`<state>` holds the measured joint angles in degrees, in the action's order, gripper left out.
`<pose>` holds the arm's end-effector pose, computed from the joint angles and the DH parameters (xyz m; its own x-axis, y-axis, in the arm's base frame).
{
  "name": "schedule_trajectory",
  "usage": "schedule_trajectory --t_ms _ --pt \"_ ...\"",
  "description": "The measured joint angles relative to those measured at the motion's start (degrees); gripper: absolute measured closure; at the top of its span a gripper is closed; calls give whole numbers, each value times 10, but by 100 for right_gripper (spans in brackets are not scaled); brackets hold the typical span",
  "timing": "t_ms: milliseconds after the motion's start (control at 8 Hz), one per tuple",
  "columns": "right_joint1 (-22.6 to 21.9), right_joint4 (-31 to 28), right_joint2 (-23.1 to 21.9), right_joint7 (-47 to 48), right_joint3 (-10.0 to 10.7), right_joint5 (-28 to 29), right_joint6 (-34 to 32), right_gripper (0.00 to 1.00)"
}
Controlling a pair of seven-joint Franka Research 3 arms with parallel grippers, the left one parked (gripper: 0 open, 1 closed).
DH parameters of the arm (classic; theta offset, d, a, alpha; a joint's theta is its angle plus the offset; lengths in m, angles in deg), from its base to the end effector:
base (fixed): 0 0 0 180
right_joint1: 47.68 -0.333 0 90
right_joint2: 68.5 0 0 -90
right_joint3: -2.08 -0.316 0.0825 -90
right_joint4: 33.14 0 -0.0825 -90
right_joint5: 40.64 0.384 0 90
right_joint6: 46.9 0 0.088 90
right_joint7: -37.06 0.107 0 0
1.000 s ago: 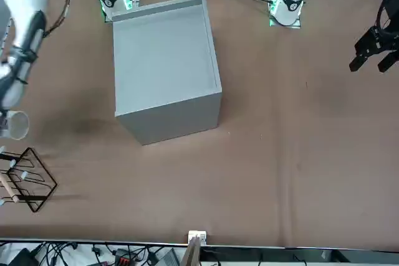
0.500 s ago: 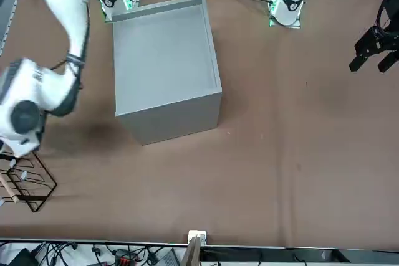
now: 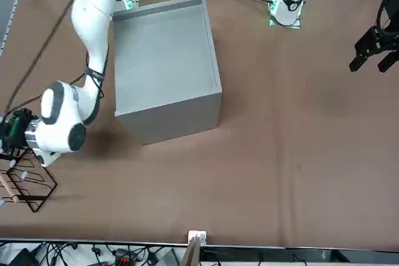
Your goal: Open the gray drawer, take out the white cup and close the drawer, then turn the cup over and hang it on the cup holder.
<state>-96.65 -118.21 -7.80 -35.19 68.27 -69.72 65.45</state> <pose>0.6998 -0.0301 0.3409 0.0540 0.1737 -0.9833 0.9961 -0.0784 0.0408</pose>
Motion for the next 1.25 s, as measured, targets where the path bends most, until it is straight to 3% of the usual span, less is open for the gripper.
schedule_trajectory --t_ms 375,875,1250 --pt "4 -3 19 75 -21 -76 0 81" --pt "8 -27 20 93 -24 -91 31 81" --pt "8 -44 20 167 -26 -166 44 81"
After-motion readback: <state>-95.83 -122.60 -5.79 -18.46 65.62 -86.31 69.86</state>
